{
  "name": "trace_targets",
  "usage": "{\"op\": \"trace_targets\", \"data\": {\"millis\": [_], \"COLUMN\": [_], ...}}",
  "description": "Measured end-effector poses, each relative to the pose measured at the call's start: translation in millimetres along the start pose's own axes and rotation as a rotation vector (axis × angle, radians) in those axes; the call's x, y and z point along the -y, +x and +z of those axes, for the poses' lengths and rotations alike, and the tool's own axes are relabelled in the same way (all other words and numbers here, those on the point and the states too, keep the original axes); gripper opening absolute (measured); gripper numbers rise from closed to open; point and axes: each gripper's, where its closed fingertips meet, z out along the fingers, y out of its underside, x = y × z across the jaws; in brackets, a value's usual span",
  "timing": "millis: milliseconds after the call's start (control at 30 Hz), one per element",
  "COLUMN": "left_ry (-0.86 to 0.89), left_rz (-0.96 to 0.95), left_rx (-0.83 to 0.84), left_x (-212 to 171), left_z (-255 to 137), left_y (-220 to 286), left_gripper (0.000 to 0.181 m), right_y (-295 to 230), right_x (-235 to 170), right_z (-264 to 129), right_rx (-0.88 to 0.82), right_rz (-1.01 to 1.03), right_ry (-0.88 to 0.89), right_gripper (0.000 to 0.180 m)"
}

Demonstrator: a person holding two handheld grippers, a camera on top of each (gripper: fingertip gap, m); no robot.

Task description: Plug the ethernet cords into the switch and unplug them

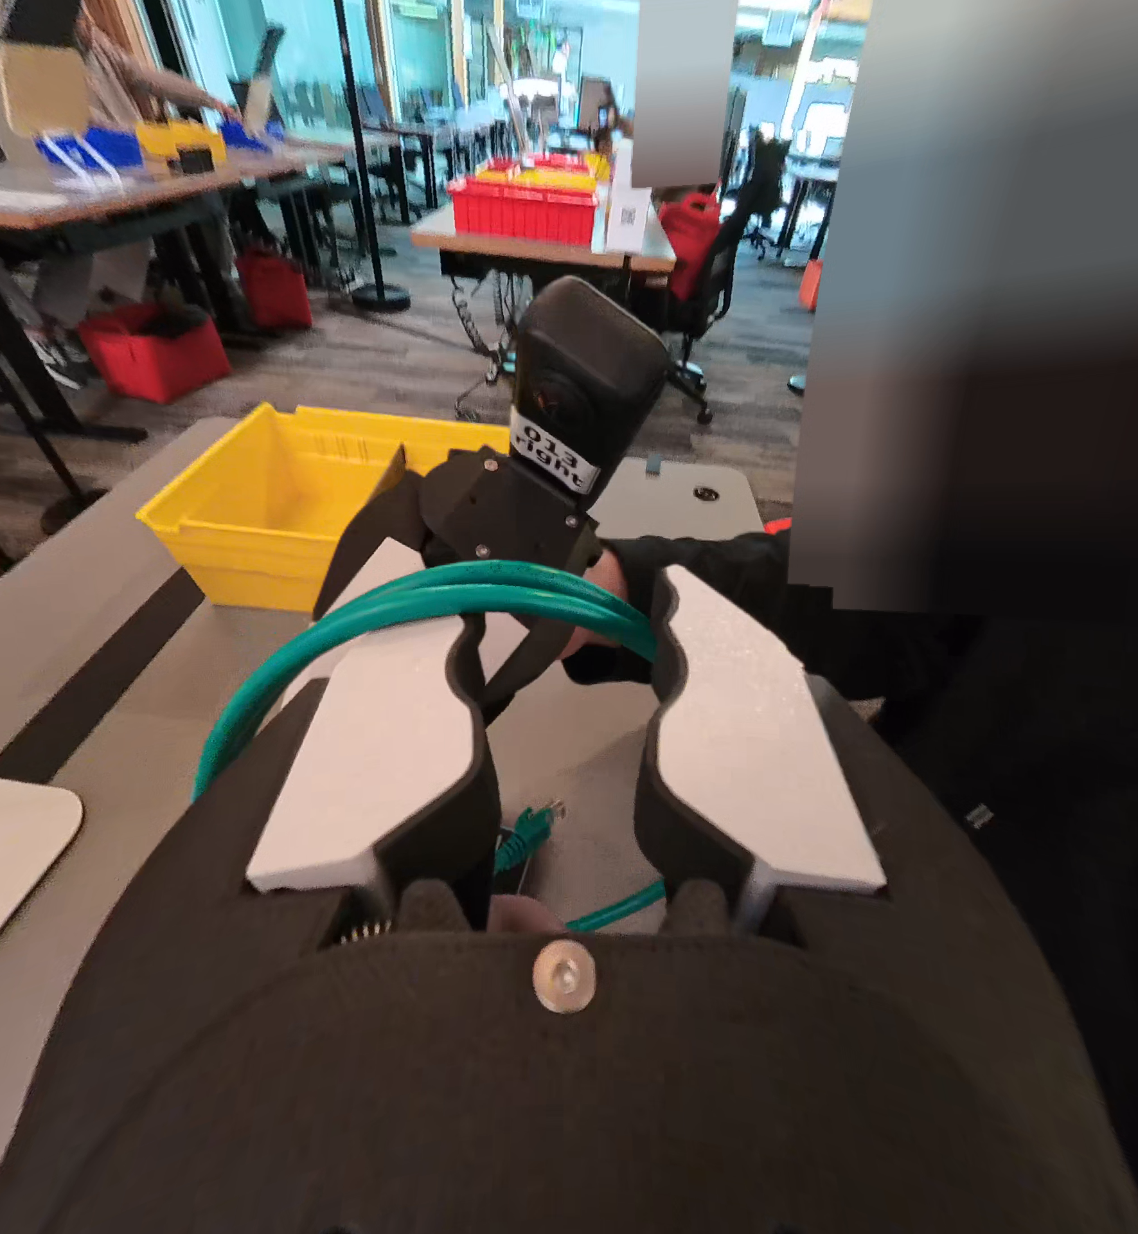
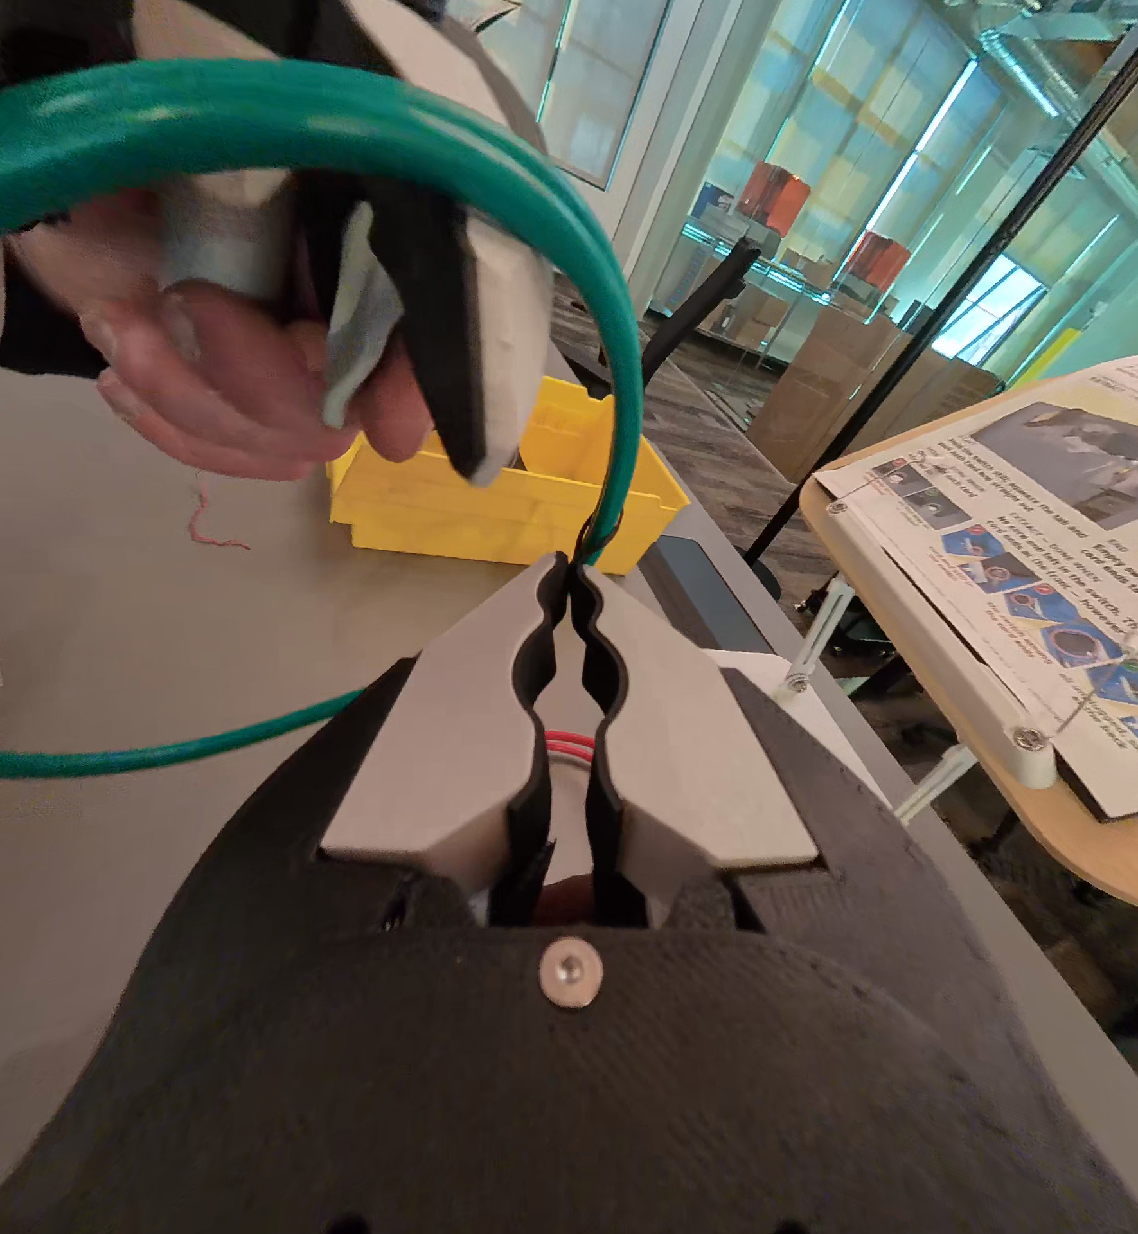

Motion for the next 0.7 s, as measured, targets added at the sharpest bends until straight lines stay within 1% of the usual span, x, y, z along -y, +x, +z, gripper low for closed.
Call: {"op": "trace_targets", "data": {"millis": [133,300,433,533,633,700], "left_ry": [-0.072,-0.264,-0.475,-0.616,-0.716,-0.734], "left_rz": [-0.083,-0.078,0.02,0.101,0.179,0.229], "left_rx": [-0.022,-0.051,-0.042,-0.011,0.027,0.071], "left_x": [-4,-27,-53,-69,-80,-82], "left_z": [6,9,10,6,-2,-1], "left_y": [-4,-3,0,-3,-7,-10], "left_gripper": [0.048,0.049,0.048,0.047,0.047,0.049], "right_y": [-7,-13,-19,-18,-15,-12], "right_x": [-4,-10,-10,-21,-24,-23], "right_z": [5,8,12,14,12,12], "right_rx": [0.037,0.074,0.105,0.097,0.098,0.097], "right_rz": [0.024,0.049,0.082,0.078,0.117,0.14], "right_ry": [-0.002,-0.01,0.007,-0.027,-0.02,-0.009], "right_gripper": [0.0,0.0,0.0,0.0,0.0,0.0]}}
